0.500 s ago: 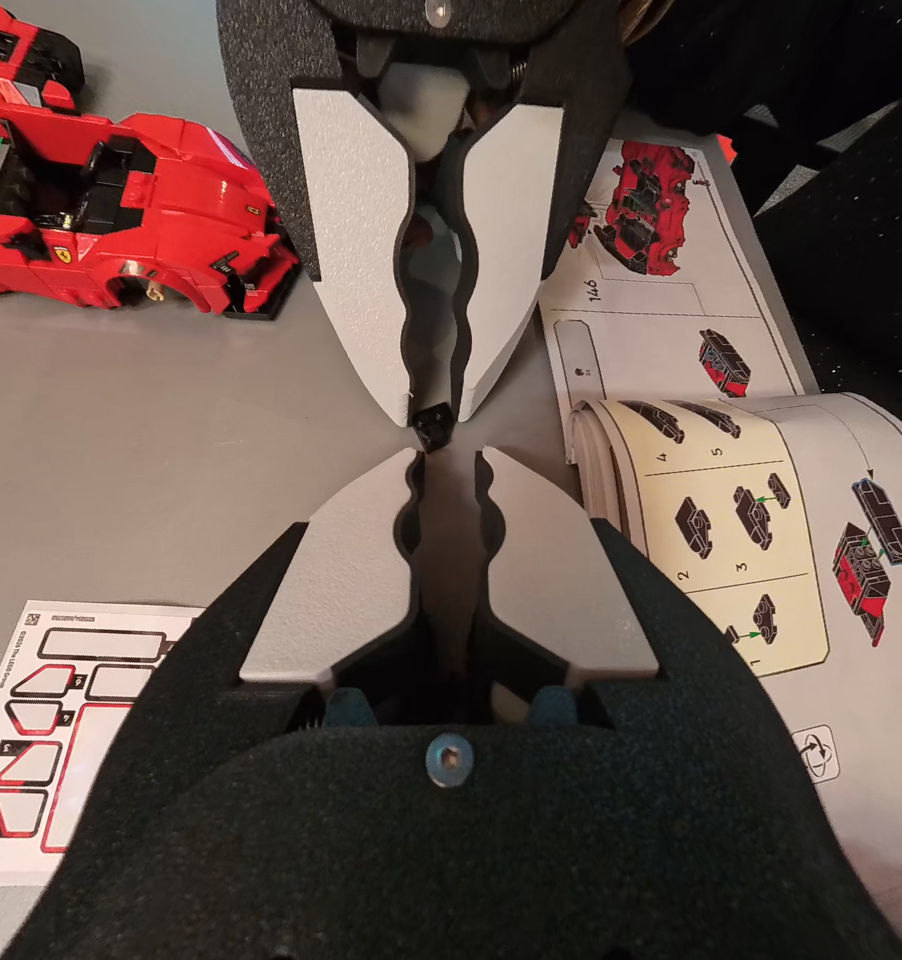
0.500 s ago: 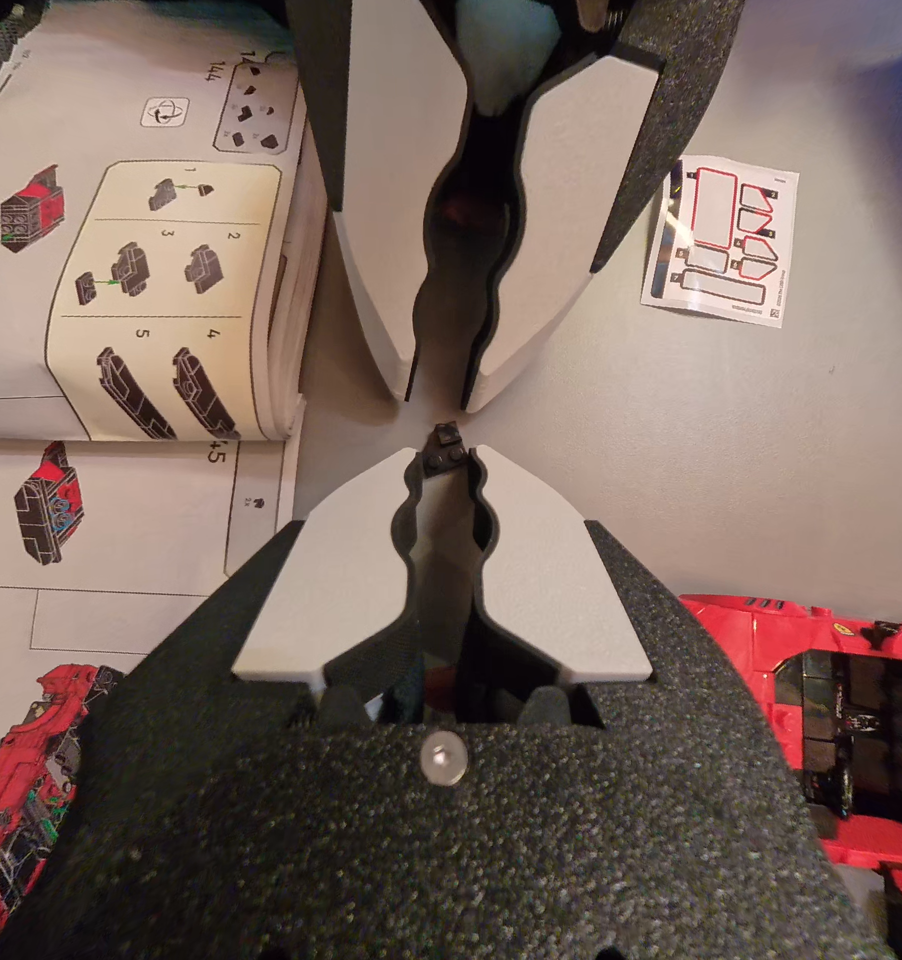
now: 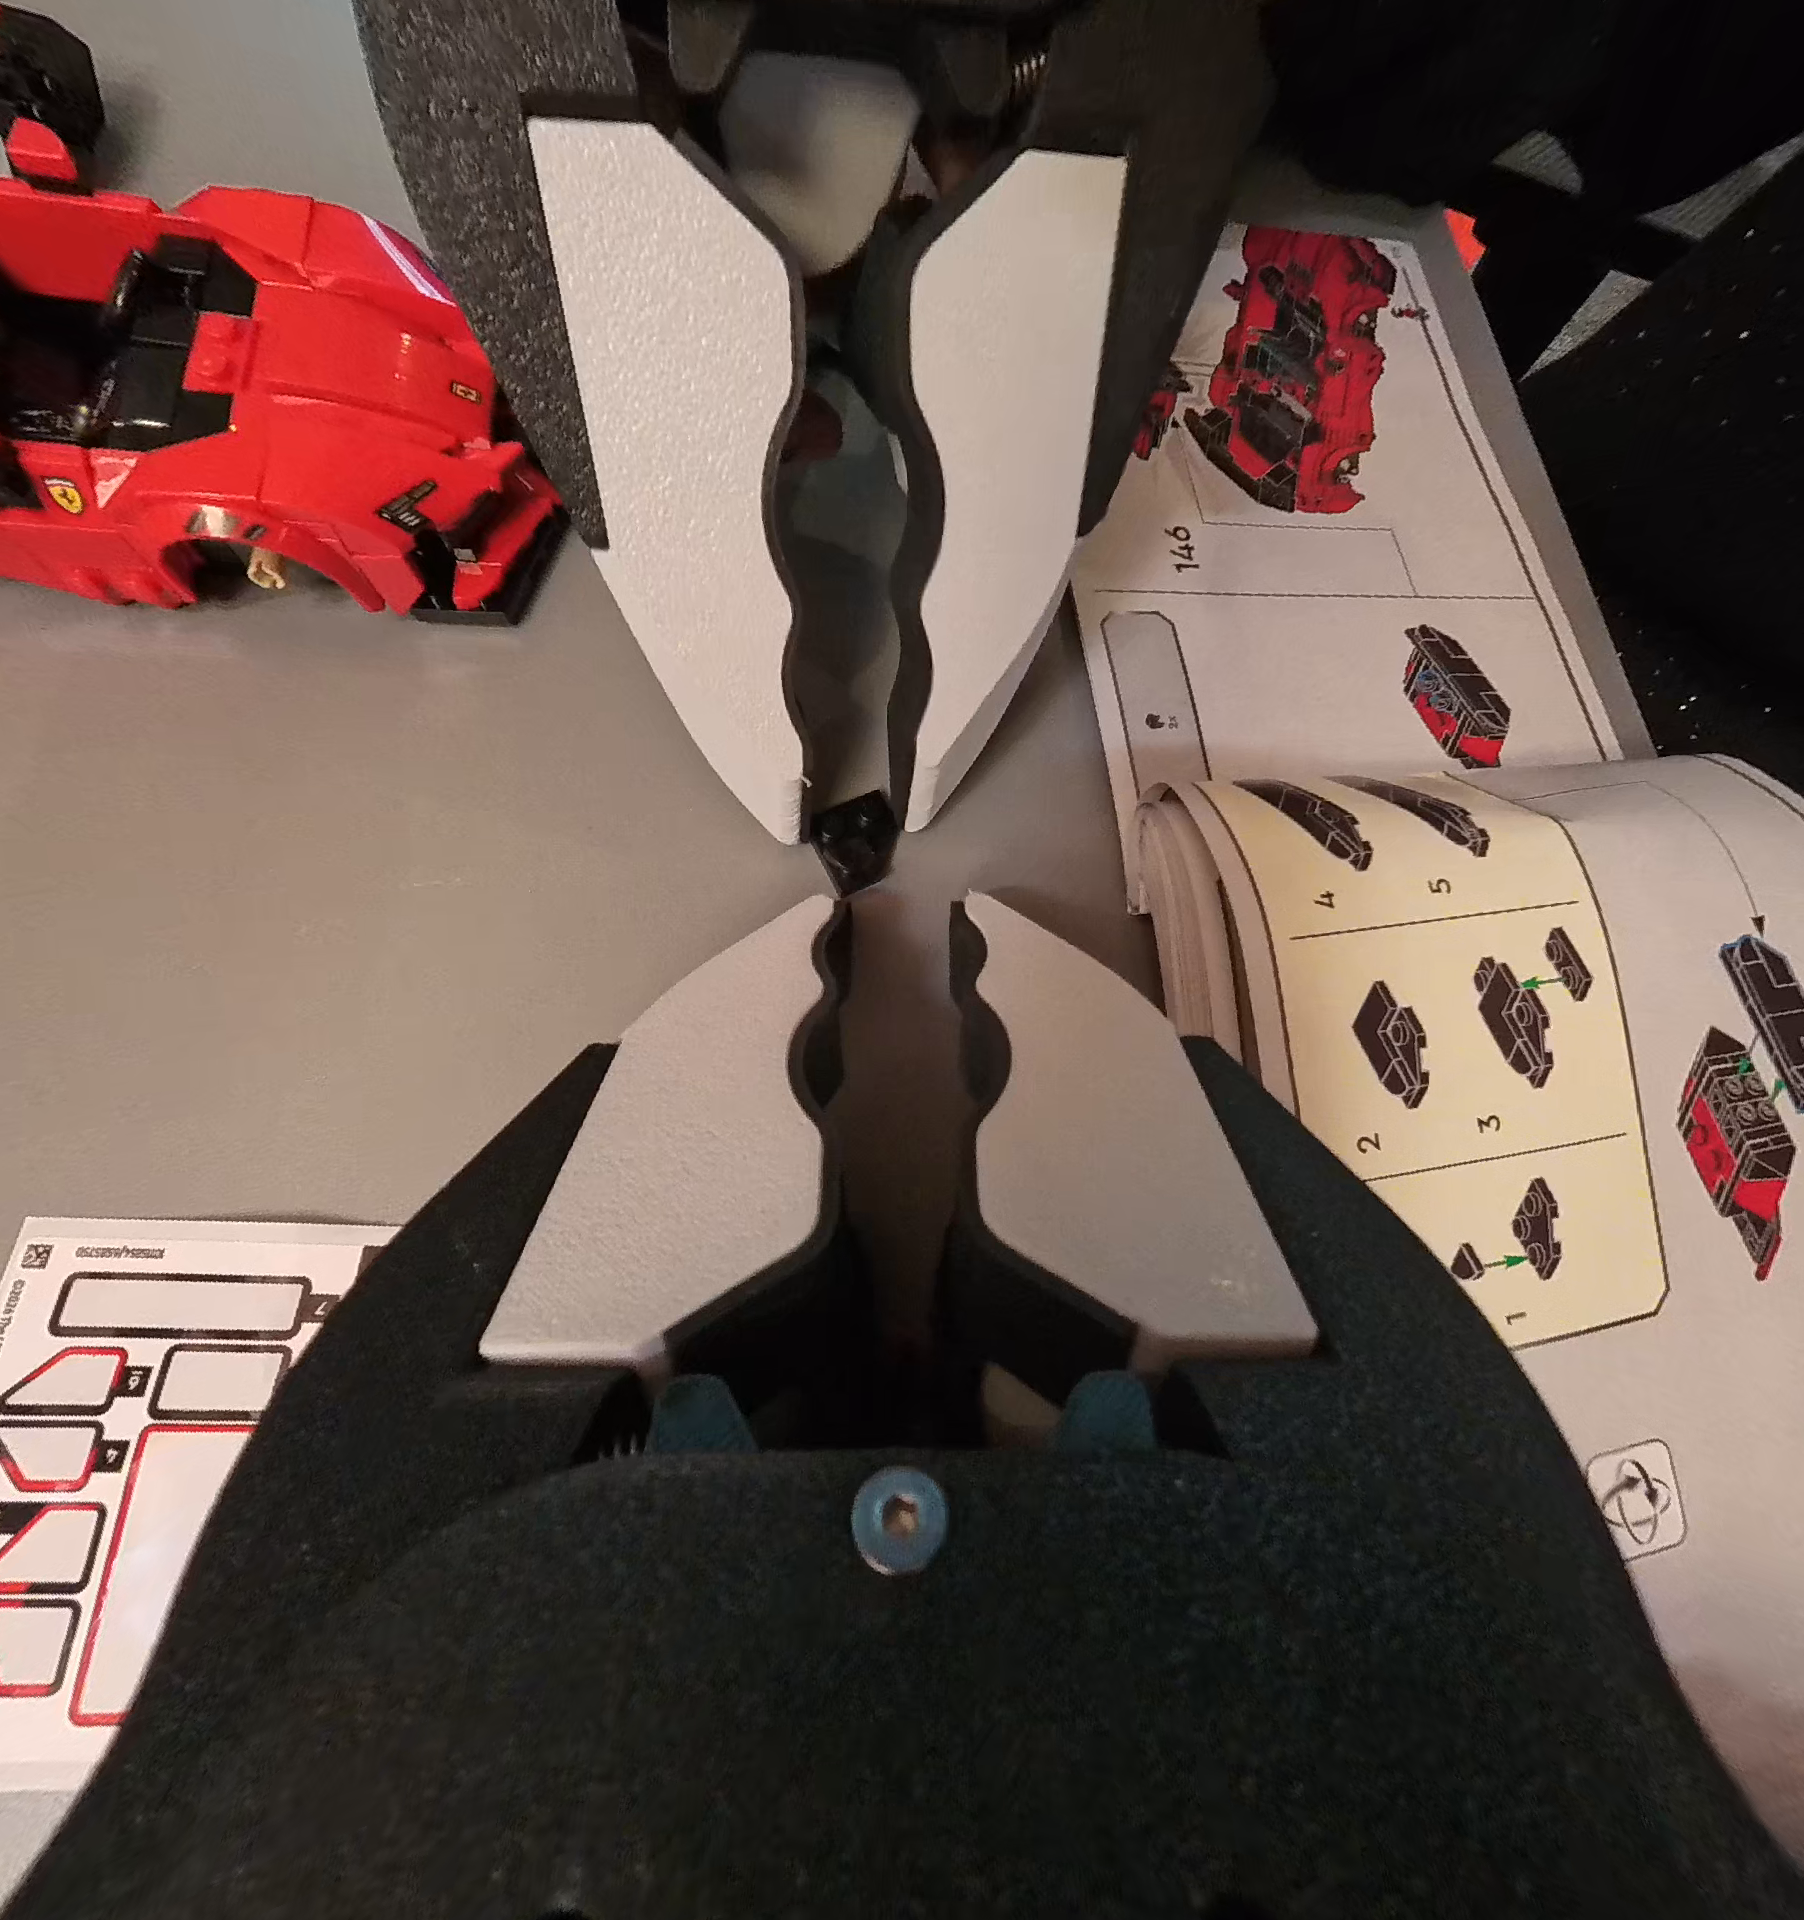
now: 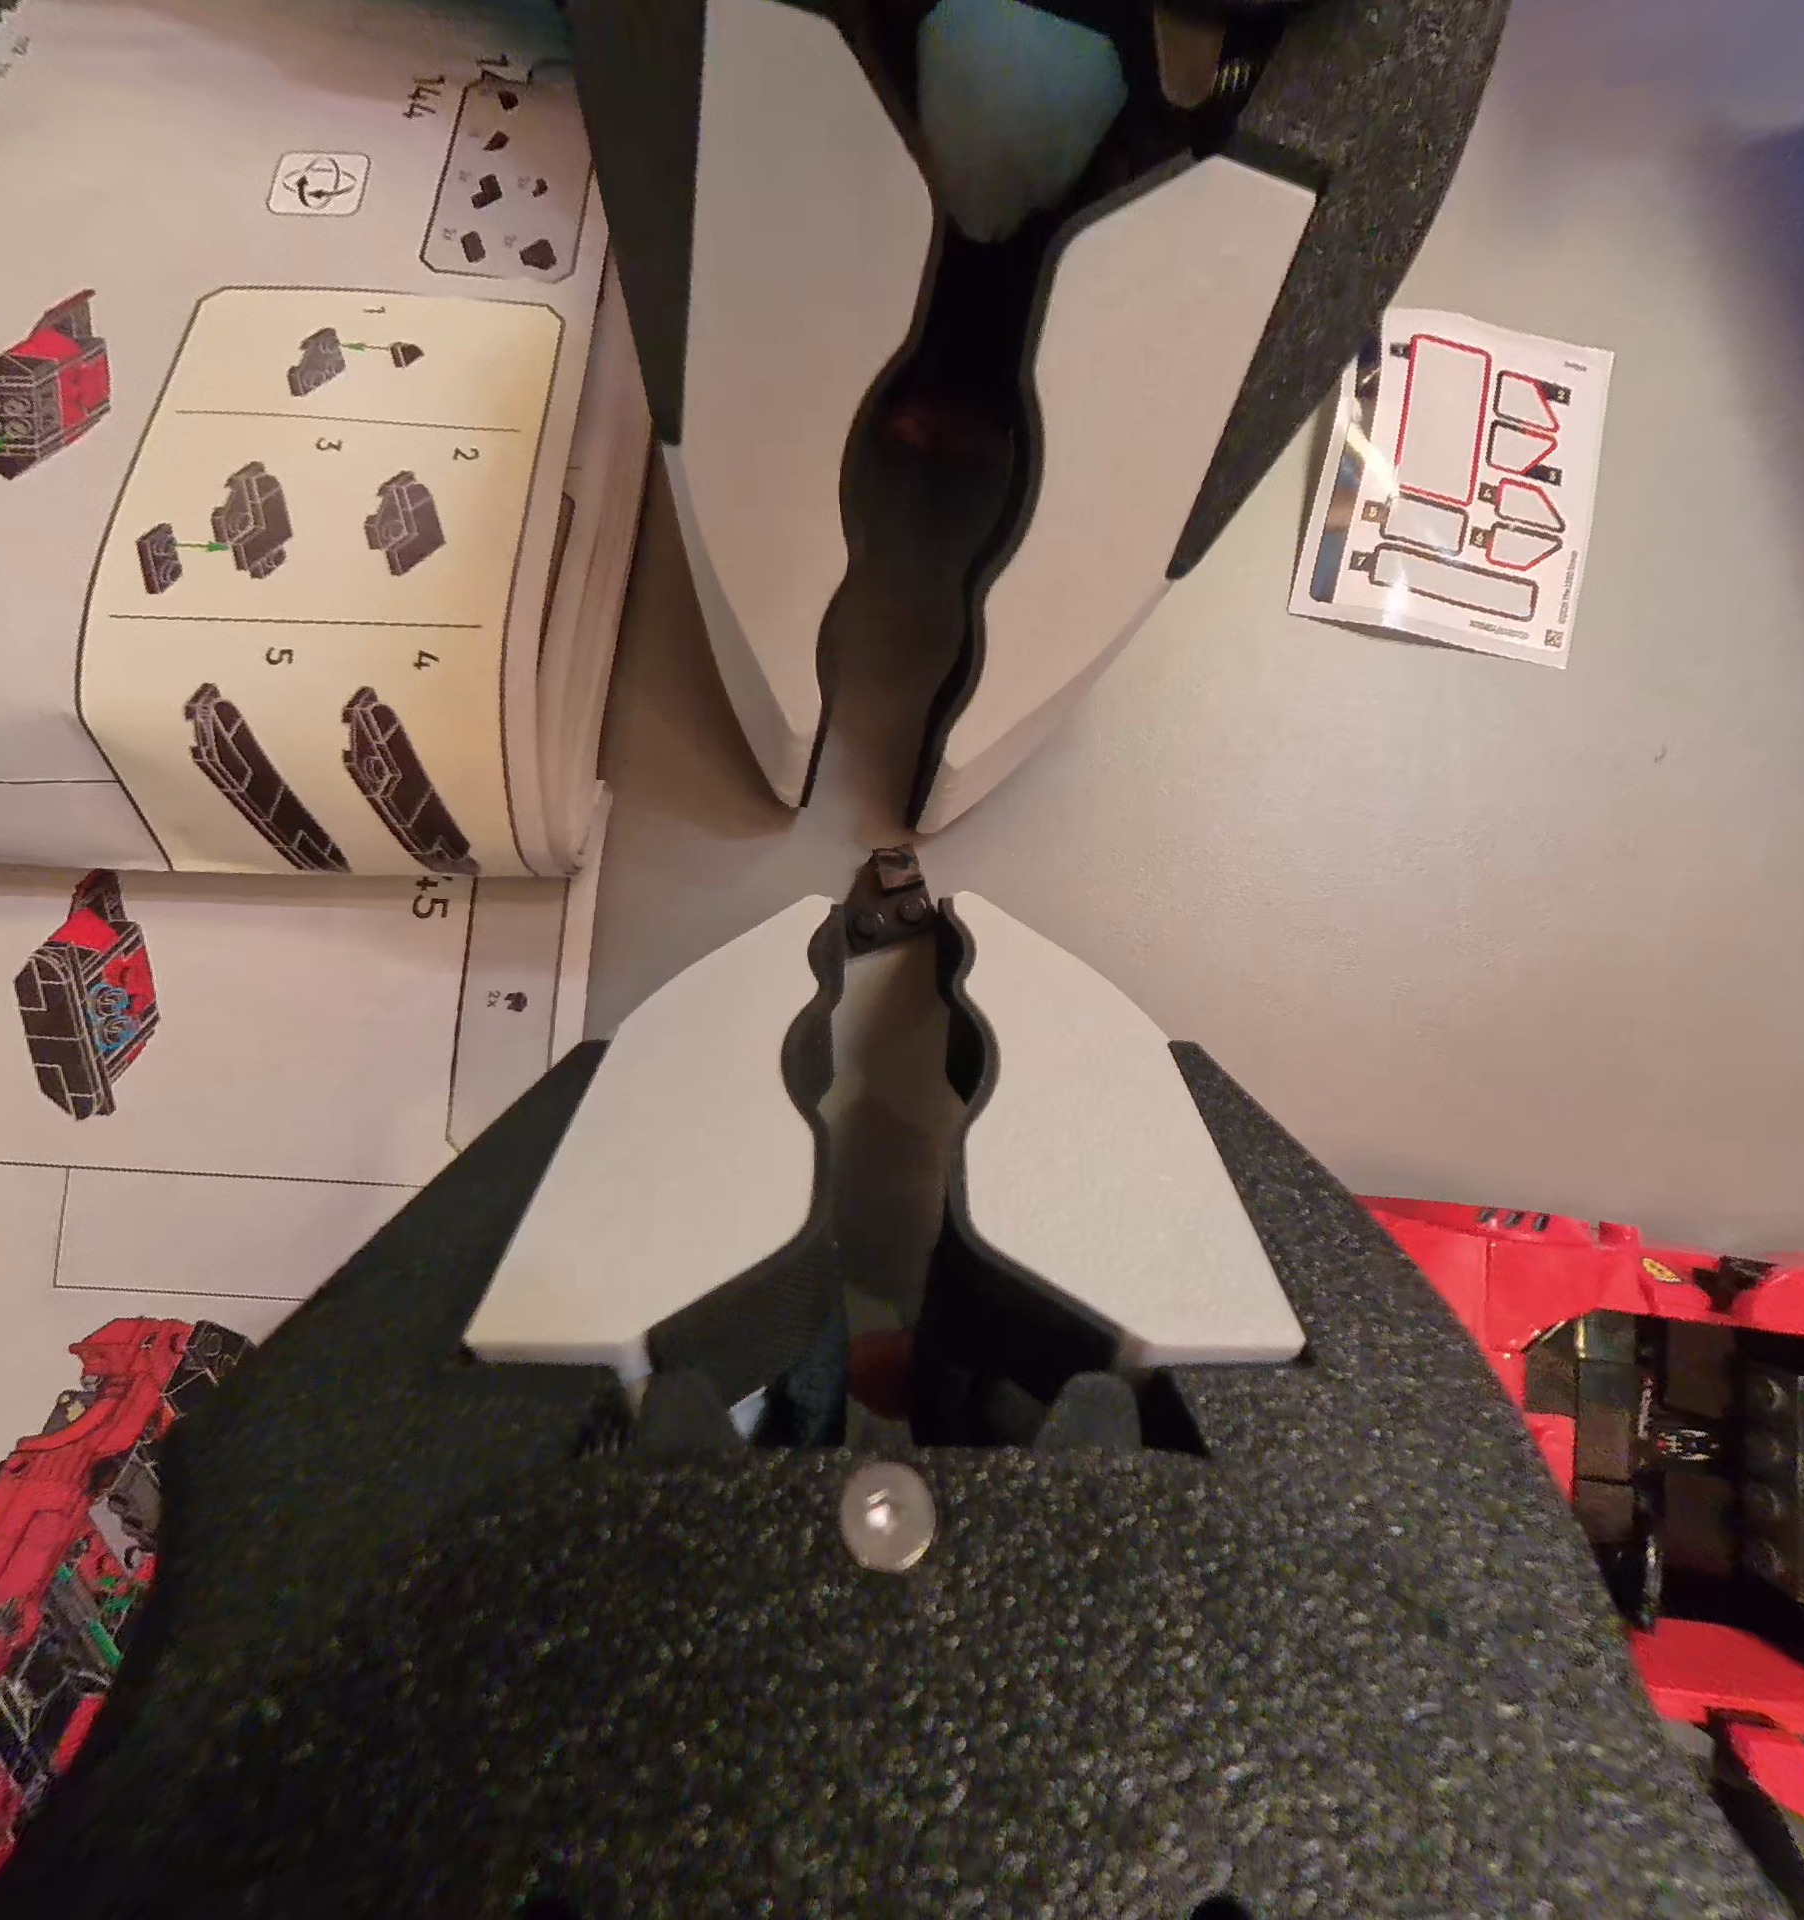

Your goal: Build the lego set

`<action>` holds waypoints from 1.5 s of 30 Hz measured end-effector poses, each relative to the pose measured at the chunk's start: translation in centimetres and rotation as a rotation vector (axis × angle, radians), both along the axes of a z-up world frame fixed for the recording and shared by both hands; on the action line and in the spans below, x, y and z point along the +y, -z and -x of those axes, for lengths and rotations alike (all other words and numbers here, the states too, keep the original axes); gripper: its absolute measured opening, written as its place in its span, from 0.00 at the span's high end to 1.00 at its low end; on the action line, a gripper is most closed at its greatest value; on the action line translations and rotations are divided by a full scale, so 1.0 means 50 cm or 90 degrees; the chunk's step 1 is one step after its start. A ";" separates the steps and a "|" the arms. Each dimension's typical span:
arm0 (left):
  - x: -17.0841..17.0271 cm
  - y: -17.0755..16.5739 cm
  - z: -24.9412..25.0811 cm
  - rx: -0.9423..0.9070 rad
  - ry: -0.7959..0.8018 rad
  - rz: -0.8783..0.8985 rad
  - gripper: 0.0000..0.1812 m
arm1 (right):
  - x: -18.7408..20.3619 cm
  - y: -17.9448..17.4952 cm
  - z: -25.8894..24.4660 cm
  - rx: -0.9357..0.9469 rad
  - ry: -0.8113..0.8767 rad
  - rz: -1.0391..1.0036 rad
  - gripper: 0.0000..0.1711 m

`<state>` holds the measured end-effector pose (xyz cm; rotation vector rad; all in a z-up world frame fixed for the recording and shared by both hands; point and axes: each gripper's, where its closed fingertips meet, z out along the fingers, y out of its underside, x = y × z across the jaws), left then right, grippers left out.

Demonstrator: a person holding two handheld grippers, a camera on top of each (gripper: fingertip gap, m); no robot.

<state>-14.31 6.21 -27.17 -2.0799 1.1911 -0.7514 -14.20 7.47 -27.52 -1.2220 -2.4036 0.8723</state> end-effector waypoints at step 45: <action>0.008 0.002 0.003 0.006 -0.019 -0.004 0.94 | 0.035 -0.115 -0.057 -0.008 0.068 -0.066 0.81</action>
